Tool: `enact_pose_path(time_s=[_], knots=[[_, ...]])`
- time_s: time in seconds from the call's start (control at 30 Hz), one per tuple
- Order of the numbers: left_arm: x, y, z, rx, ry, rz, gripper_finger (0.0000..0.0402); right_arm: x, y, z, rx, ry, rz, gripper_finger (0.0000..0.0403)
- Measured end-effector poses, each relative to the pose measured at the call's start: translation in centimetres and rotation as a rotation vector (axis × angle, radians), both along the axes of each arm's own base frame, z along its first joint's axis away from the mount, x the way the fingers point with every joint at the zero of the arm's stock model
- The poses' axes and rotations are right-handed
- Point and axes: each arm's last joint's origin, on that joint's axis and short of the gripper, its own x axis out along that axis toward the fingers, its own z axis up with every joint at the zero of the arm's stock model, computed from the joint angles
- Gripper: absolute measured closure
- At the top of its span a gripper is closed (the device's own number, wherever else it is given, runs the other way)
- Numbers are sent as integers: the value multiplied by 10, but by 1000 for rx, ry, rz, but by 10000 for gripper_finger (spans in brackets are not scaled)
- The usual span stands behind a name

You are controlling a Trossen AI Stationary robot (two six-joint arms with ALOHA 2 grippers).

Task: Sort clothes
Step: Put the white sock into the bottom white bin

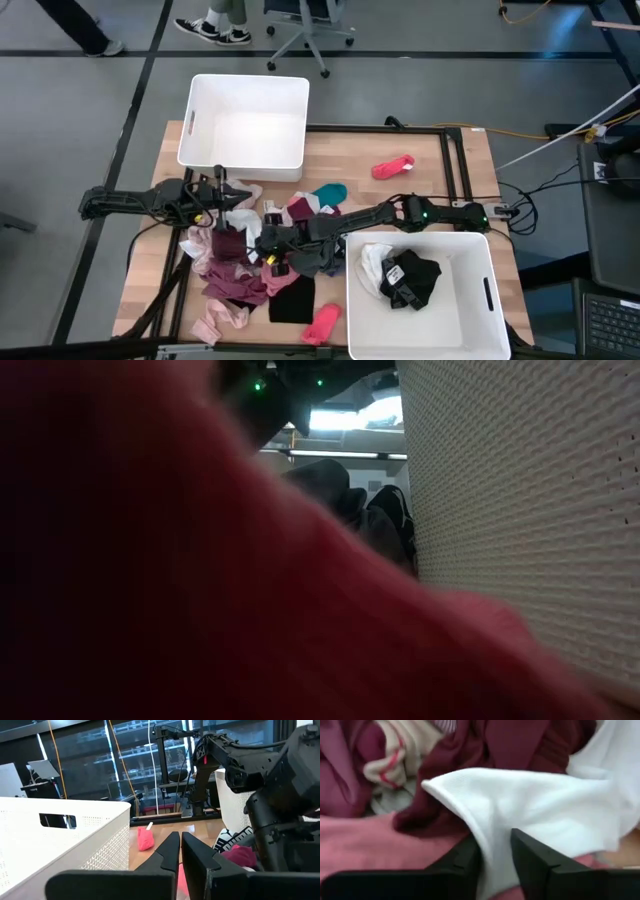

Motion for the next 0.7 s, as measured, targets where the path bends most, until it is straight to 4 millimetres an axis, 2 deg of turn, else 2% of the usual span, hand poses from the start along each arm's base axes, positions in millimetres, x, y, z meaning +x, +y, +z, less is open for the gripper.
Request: enact_pose_path(time_s=[0.13, 0.2, 0.37, 0.57, 0.7], knots=[[0, 0, 0, 0, 0, 0, 391, -1, 0, 27, -7, 17, 1, 378], [0, 0, 0, 0, 1, 0, 391, -3, -1, 39, -15, 24, 0, 393], [0, 0, 0, 0, 1, 0, 391, -14, -5, 68, -68, 16, -79, 378], [0, 0, 0, -3, 2, 0, 391, -42, 4, 120, -150, -8, -155, 396], [0, 0, 0, -3, 2, -1, 391, -66, 14, 156, -181, -33, -201, 390]])
